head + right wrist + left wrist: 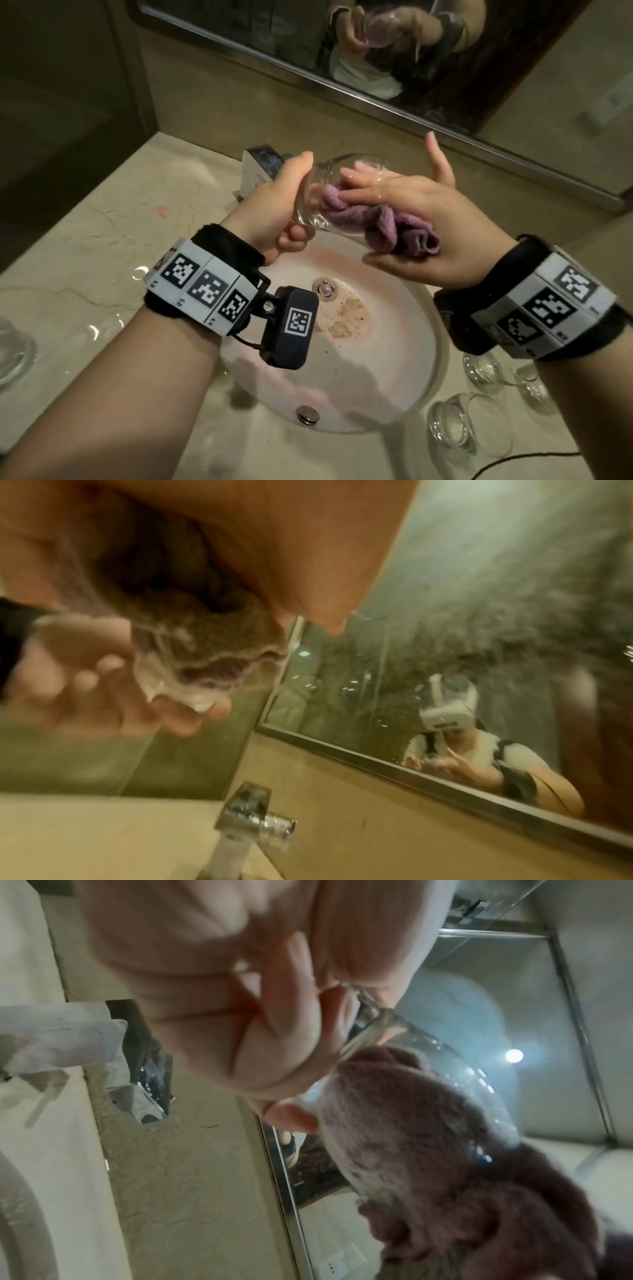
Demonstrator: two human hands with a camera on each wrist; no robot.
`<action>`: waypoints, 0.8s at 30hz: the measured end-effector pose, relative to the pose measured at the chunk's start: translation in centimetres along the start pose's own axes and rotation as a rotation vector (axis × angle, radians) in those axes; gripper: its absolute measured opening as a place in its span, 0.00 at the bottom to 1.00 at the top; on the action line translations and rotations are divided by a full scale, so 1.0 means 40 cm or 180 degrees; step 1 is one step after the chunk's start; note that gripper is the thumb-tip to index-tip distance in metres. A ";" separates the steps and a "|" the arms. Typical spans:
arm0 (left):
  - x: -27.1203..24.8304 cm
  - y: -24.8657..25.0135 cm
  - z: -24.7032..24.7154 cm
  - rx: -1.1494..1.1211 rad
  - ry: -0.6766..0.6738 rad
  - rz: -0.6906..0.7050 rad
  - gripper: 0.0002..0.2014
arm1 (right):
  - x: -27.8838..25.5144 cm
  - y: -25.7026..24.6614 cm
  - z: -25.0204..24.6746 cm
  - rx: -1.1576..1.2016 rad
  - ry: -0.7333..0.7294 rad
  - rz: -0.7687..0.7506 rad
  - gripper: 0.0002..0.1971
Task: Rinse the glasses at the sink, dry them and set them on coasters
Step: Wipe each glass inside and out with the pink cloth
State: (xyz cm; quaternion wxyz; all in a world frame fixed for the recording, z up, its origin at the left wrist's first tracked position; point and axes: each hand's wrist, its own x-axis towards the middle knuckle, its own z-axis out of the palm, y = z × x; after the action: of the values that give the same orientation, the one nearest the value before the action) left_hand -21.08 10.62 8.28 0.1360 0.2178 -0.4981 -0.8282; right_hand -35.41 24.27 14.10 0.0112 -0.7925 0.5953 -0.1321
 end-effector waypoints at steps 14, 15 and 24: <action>-0.005 0.054 0.057 0.1009 0.1009 0.0845 0.21 | 0.050 -0.060 -0.029 0.3085 0.0308 0.1940 0.19; -0.004 0.056 0.056 0.1146 0.1033 0.0936 0.19 | 0.051 -0.056 -0.027 0.3085 0.0417 0.1974 0.19; 0.009 0.058 0.061 0.1642 0.0970 0.1054 0.20 | 0.039 -0.034 -0.004 0.3324 0.0398 0.1961 0.07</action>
State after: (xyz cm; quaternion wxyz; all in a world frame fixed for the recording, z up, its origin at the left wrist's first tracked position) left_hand -22.57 11.25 11.26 0.2818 0.2824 -0.6938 -0.5996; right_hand -33.78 23.22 14.82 0.4011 -0.4644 0.6532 -0.4436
